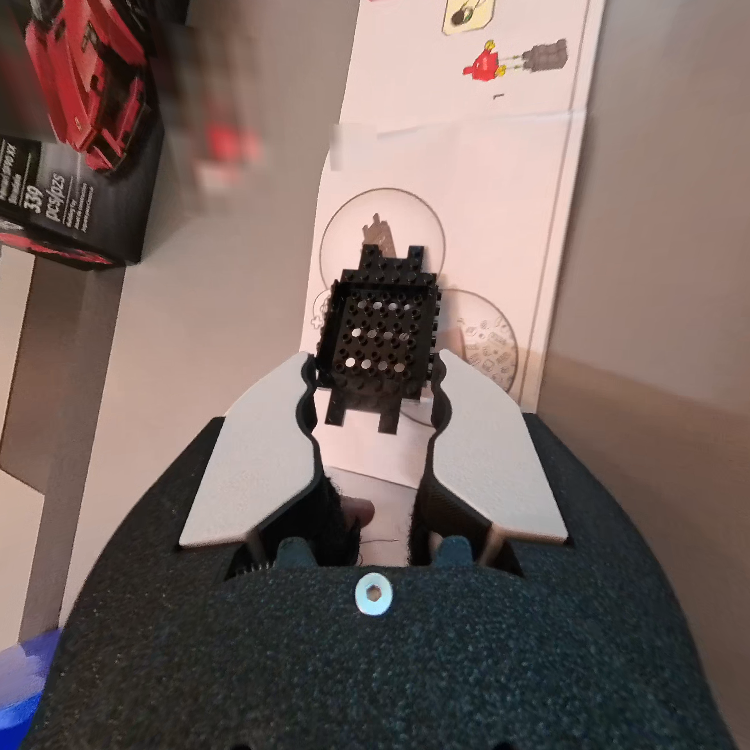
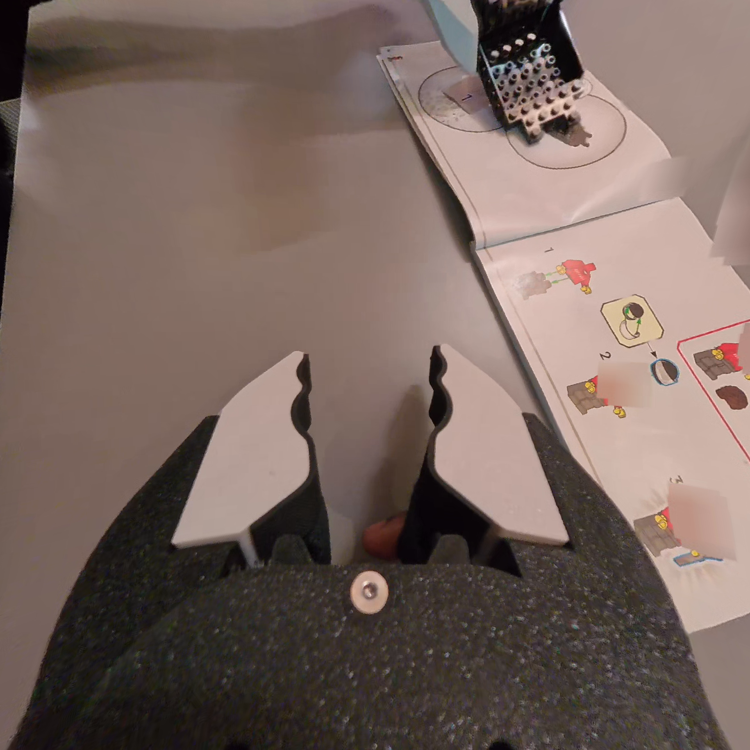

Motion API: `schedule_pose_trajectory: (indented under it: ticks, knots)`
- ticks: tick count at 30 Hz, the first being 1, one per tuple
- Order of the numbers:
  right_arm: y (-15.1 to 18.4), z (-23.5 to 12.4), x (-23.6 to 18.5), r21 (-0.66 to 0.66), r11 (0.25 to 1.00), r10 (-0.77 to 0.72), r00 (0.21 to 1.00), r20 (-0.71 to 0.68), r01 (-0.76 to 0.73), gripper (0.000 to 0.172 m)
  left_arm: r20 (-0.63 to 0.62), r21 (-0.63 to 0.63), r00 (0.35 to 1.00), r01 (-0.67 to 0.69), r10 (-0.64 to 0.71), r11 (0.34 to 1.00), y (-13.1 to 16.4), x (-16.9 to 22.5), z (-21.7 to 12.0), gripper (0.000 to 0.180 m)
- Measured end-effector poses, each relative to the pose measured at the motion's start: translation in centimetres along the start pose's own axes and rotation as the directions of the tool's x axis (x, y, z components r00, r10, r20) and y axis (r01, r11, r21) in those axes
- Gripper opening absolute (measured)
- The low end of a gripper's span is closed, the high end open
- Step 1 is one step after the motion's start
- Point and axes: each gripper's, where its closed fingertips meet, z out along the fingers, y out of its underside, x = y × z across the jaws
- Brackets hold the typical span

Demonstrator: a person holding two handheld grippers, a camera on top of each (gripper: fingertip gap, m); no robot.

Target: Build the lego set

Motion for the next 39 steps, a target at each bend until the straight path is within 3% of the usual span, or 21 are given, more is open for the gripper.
schedule_pose_trajectory:
  ticks: [1,2,3,5,7,11,14,16,18,22,24,27,29,31,35,37,39]
  knots:
    - [0.0,-0.1,0.3,-0.003,1.000,0.009,1.000,-0.014,-0.009,0.057,0.018,-0.014,1.000,0.013,-0.013,1.000,0.2,-0.3,0.1,0.061]
    - [0.0,-0.3,0.6,-0.002,1.000,0.021,0.999,-0.032,-0.021,0.059,0.047,-0.016,0.998,0.033,-0.032,0.999,0.2,-0.7,0.1,0.087]
    - [-0.1,-0.5,1.0,0.004,0.999,0.039,0.998,-0.057,-0.038,0.062,0.061,-0.016,0.997,0.053,-0.052,0.998,0.1,-0.9,0.0,0.102]
    - [-0.3,-1.5,2.3,0.010,0.996,0.094,0.985,-0.142,-0.093,0.066,0.080,0.006,0.994,0.079,-0.079,0.997,-0.7,-0.9,-0.5,0.115]
    - [-0.9,-3.5,3.0,-0.001,0.986,0.159,0.959,-0.234,-0.164,0.082,0.130,0.045,0.988,0.077,-0.083,0.996,-1.8,-1.0,-1.2,0.118]
    - [-3.4,-10.9,3.1,-0.011,0.973,0.207,0.900,-0.383,-0.228,0.094,0.187,0.140,0.975,0.092,-0.117,0.986,-4.7,-0.3,-2.3,0.115]
    - [-4.2,-19.3,5.5,-0.046,0.966,0.191,0.823,-0.536,-0.254,0.097,0.241,0.304,0.906,0.271,-0.349,0.913,-8.3,-1.6,-2.9,0.107]
    - [-3.6,-25.4,9.6,-0.090,0.957,0.145,0.724,-0.675,-0.276,0.100,0.227,0.443,0.797,0.427,-0.559,0.788,-11.4,-3.8,-3.1,0.103]
    - [-1.7,-30.4,14.4,-0.120,0.928,0.145,0.639,-0.755,-0.353,0.107,0.127,0.540,0.768,0.477,-0.628,0.693,-16.0,-5.1,-2.6,0.101]
    - [3.0,-35.7,24.3,-0.012,0.869,0.271,0.495,-0.825,-0.495,0.108,0.073,0.588,0.782,0.467,-0.619,0.660,-25.4,-7.7,1.4,0.098]
    - [5.5,-36.4,28.7,0.044,0.830,0.349,0.456,-0.819,-0.557,0.108,0.104,0.533,0.794,0.464,-0.599,0.707,-28.8,-9.2,5.2,0.097]
    - [9.0,-37.1,35.0,0.135,0.775,0.441,0.375,-0.815,-0.617,0.094,0.233,0.406,0.821,0.405,-0.521,0.819,-32.6,-11.3,10.6,0.119]
    - [11.0,-36.1,37.6,0.148,0.731,0.505,0.381,-0.774,-0.666,0.084,0.201,0.378,0.831,0.423,-0.519,0.823,-35.2,-12.1,13.4,0.115]
    - [12.9,-35.3,39.4,0.112,0.697,0.517,0.388,-0.763,-0.708,0.085,0.141,0.340,0.823,0.481,-0.550,0.808,-36.9,-12.9,16.0,0.111]
    - [15.9,-33.1,40.7,0.010,0.649,0.530,0.442,-0.723,-0.761,0.087,0.097,0.186,0.819,0.544,-0.566,0.818,-36.6,-13.6,20.9,0.099]
    - [16.7,-31.7,40.6,-0.027,0.645,0.548,0.487,-0.681,-0.764,0.077,0.027,0.131,0.816,0.570,-0.578,0.811,-36.5,-12.6,22.6,0.092]
    - [17.4,-30.1,39.7,-0.100,0.631,0.558,0.540,-0.631,-0.769,0.057,-0.008,0.060,0.829,0.559,-0.560,0.827,-35.7,-11.4,23.8,0.075]
